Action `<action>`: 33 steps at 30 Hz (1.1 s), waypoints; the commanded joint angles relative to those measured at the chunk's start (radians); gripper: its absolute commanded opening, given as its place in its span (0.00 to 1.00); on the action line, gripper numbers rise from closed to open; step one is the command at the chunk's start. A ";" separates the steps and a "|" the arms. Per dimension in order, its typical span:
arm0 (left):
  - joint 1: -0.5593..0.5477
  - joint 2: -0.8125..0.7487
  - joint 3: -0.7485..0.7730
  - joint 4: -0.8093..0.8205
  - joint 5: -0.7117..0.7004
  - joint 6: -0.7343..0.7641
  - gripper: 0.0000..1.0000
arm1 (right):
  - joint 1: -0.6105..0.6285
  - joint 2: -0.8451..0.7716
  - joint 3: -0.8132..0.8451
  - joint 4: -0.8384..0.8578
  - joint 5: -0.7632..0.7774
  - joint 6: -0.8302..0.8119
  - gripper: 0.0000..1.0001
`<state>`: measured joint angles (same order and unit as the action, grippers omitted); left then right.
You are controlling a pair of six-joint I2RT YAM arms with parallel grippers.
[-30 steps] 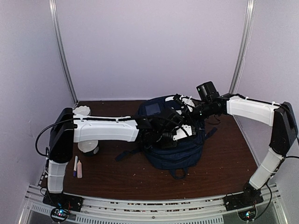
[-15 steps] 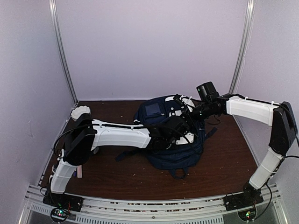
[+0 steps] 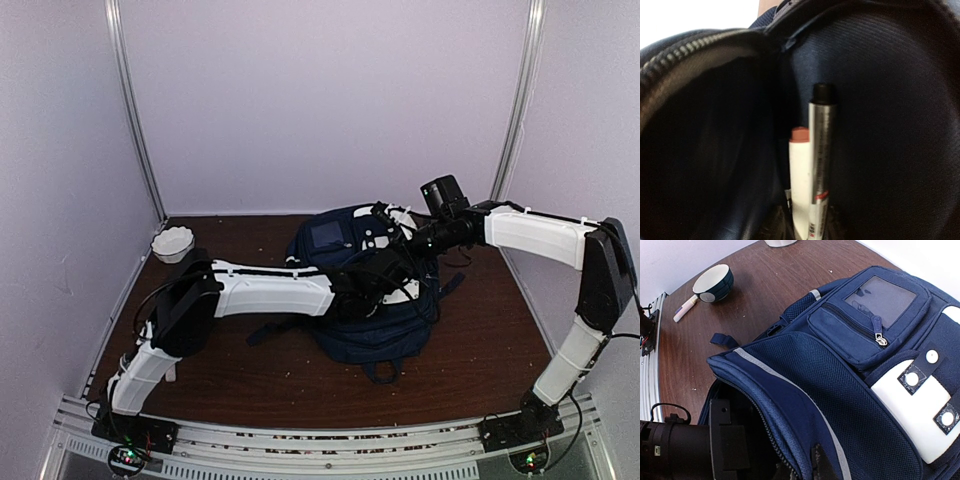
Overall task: Pack the student bag
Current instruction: Place the pen in the upper front pocket of the bag.
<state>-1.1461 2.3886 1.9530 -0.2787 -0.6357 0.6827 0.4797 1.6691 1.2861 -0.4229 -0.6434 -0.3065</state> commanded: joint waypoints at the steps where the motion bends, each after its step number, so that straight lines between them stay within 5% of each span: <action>1: 0.009 -0.025 -0.001 -0.004 -0.015 -0.022 0.34 | -0.007 -0.004 0.021 0.027 -0.018 0.020 0.08; 24: -0.097 -0.278 -0.173 -0.042 0.007 -0.067 0.41 | -0.009 0.003 0.024 0.031 -0.041 0.040 0.08; 33: -0.171 -0.549 -0.465 -0.199 0.033 -0.393 0.41 | -0.010 0.001 0.018 0.032 -0.042 0.029 0.08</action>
<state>-1.2930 1.9728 1.5696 -0.3904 -0.6197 0.4885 0.4763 1.6703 1.2861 -0.4225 -0.6590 -0.2878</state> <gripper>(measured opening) 0.406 0.084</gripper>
